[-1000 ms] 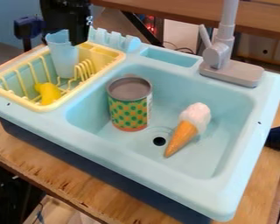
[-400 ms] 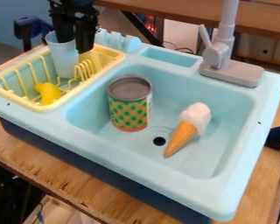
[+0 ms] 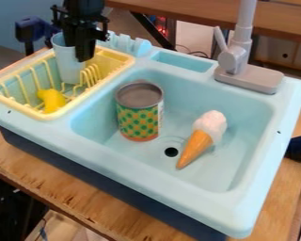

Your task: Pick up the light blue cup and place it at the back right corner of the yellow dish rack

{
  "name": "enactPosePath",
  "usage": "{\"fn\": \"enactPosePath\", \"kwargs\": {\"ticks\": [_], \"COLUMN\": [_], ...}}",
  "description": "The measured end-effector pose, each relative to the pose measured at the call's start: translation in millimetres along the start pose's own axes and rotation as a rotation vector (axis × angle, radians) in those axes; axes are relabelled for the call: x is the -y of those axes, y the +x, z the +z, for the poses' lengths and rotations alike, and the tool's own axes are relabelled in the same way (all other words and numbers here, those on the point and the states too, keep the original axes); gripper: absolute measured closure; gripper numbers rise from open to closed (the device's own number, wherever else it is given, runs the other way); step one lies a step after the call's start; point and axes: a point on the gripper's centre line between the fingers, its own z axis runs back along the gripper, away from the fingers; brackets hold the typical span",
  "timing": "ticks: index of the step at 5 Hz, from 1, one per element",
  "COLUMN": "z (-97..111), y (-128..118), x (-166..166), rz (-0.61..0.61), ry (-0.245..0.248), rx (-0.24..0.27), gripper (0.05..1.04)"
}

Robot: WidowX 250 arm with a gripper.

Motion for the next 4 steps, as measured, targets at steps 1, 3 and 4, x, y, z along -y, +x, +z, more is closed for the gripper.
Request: {"fn": "enactPosePath", "kwargs": {"ticks": [1, 3, 4], "z": [14.3, 52.0, 44.1], "y": [-1.4, -8.3, -10.1], "x": [-2.3, 16.2, 24.0], "rz": [0.029, -0.045, -0.074], "ry": [0.034, 0.078, 0.043], "rx": [-0.048, 0.068, 0.069], "gripper": [0.987, 0.994, 0.994]}}
